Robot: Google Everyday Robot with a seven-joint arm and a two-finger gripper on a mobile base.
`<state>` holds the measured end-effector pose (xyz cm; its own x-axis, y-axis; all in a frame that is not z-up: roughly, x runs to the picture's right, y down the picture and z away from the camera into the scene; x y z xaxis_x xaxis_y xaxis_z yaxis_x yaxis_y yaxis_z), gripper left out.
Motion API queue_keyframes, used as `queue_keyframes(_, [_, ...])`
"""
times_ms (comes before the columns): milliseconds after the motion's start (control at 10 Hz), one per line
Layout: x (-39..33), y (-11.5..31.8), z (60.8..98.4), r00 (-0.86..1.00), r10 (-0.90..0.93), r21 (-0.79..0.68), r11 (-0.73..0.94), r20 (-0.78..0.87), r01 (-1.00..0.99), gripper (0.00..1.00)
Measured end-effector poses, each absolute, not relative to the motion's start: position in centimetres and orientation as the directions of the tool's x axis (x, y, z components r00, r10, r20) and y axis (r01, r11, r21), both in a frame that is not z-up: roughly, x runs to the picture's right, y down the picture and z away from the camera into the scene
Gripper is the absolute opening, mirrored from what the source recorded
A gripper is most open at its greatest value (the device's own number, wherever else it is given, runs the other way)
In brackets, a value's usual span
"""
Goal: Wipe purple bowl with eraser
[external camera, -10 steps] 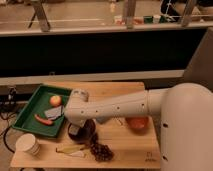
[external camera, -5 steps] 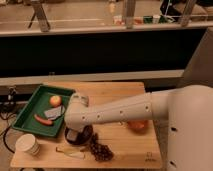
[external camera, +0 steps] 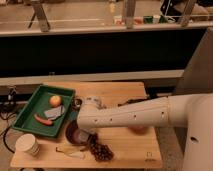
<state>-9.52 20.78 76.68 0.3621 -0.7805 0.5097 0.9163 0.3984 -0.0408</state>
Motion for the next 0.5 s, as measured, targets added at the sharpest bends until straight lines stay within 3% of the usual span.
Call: queue_keyframes(500, [-12.1,19.2,78.7,0.347,-0.794,-0.031,0.384,0.499,0.923,0.0])
